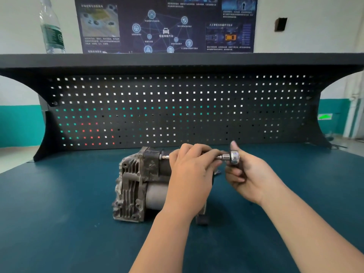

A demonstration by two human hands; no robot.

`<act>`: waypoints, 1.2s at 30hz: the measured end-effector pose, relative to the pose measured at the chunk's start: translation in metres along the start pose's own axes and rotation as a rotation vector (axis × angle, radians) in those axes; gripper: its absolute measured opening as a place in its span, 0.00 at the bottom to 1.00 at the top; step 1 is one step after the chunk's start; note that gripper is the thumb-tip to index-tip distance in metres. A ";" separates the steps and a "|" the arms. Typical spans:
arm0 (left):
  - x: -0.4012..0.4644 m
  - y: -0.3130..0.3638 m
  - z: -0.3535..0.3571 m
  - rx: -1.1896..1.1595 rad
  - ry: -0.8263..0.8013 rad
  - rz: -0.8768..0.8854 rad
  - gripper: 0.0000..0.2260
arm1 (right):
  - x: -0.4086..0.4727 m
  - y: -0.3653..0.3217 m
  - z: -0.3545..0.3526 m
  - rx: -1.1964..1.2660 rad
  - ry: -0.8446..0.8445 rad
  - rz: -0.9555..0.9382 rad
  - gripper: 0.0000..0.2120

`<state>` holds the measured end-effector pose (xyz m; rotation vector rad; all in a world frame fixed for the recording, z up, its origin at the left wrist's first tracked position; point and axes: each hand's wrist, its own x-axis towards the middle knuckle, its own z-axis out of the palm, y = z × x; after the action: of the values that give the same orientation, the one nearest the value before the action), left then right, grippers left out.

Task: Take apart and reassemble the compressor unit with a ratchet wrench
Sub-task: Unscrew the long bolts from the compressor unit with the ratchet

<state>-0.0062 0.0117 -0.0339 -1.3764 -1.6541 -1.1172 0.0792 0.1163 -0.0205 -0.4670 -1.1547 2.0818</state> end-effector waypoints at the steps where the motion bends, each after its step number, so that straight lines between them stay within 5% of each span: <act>1: 0.001 0.001 -0.001 0.001 -0.009 -0.002 0.07 | 0.000 -0.001 0.001 -0.012 0.010 -0.049 0.16; 4: -0.001 0.000 -0.003 0.033 -0.029 0.032 0.09 | 0.001 0.001 0.000 0.006 0.004 -0.064 0.14; 6: -0.003 0.008 -0.005 -0.026 0.102 -0.046 0.07 | 0.002 0.002 0.001 -0.002 -0.017 -0.039 0.12; 9: -0.006 0.038 -0.008 -0.348 0.395 -0.516 0.12 | 0.003 0.001 0.003 -0.009 -0.020 0.000 0.13; 12: -0.007 0.055 0.000 -0.750 0.186 -1.099 0.19 | 0.003 0.001 0.001 -0.016 -0.038 0.004 0.13; 15: -0.003 0.052 0.002 -0.948 0.043 -1.306 0.19 | 0.005 0.001 -0.002 -0.023 -0.056 0.020 0.12; 23: 0.003 0.041 -0.006 -1.046 -0.046 -1.292 0.16 | 0.008 0.005 -0.010 -0.071 -0.077 0.127 0.15; 36: 0.014 0.039 -0.010 -1.174 0.041 -1.316 0.10 | 0.008 0.000 -0.007 -0.153 0.041 -0.050 0.09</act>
<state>0.0291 0.0105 -0.0106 -0.5541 -1.8833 -3.1646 0.0782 0.1263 -0.0241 -0.5445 -1.2936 1.9408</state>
